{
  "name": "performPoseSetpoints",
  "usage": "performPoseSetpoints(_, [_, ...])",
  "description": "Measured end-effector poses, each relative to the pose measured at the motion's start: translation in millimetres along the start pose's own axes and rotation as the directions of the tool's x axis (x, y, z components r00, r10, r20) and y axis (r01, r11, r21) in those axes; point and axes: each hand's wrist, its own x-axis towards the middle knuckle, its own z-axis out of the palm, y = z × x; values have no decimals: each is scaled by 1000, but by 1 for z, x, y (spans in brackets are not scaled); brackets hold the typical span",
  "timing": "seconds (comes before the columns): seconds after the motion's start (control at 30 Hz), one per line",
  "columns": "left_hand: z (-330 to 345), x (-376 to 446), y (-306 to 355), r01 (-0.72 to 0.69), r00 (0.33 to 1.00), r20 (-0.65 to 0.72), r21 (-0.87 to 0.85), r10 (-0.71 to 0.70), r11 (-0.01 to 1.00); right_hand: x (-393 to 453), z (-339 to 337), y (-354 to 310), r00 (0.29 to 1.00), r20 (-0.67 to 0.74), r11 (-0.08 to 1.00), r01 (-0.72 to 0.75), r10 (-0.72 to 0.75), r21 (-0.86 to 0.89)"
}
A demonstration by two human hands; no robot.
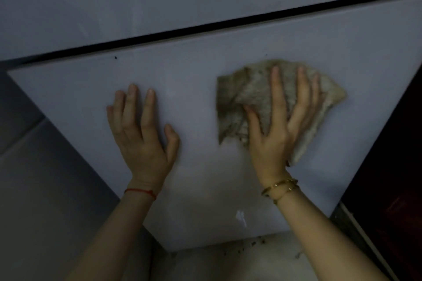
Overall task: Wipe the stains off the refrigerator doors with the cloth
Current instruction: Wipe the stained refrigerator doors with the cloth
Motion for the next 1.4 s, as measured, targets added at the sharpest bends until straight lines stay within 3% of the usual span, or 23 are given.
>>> performPoseSetpoints(0.17, [0,-1,-1,-3,1000,8,7,3,1000,-2,-8,-3,964,163,977,214,-212,0])
performPoseSetpoints(0.23, [0,-1,-2,-5,1000,4,12,5,1000,13,-13,8,987,82,991,133,-135,29])
performPoseSetpoints(0.33, [1,0,-1,1,1000,-7,13,-1,1000,36,-13,10,984,-109,987,-131,141,93])
performPoseSetpoints(0.4, [0,0,0,-1,1000,-4,9,1,1000,36,-9,-6,975,-124,982,-173,182,79])
performPoseSetpoints(0.47, [1,0,0,-6,1000,-6,11,6,1000,25,-2,-20,1000,4,1000,7,-7,4])
performPoseSetpoints(0.57, [1,-1,0,-7,1000,-5,6,7,1000,17,-5,-14,929,170,941,338,-330,-23])
performPoseSetpoints(0.63, [1,-1,-1,-8,1000,-4,8,8,1000,27,-9,-1,957,115,964,267,-265,-5])
performPoseSetpoints(0.7, [2,-1,-1,-6,1000,-7,8,6,1000,37,-11,7,998,-14,998,56,-56,30])
performPoseSetpoints(0.77, [2,-1,-1,-4,1000,-4,6,4,1000,37,-10,5,995,-84,997,-55,59,49])
performPoseSetpoints(0.83, [1,0,-1,-5,1000,-2,3,5,1000,21,-5,-2,999,-39,1000,-23,24,15])
performPoseSetpoints(0.9, [1,-1,-1,-12,1000,-4,11,12,1000,-10,0,-7,992,80,994,98,-94,-41])
performPoseSetpoints(1.03, [2,-2,-3,-21,1000,-10,5,21,1000,-77,0,8,929,267,945,299,-257,-132])
performPoseSetpoints(1.1, [2,-3,-4,-17,1000,-17,-8,17,1000,-94,-10,27,941,295,969,210,-165,-128])
performPoseSetpoints(1.23, [2,-3,-3,-6,1000,-21,-22,5,1000,-83,-20,52,982,158,994,-92,101,-61])
performPoseSetpoints(1.3, [2,-3,-4,-2,1000,-18,-33,1,999,-76,-14,47,986,113,991,-111,118,-70])
performPoseSetpoints(1.4, [3,-3,-4,1,1000,-16,-30,-1,1000,-95,-4,36,986,168,991,26,-3,-132])
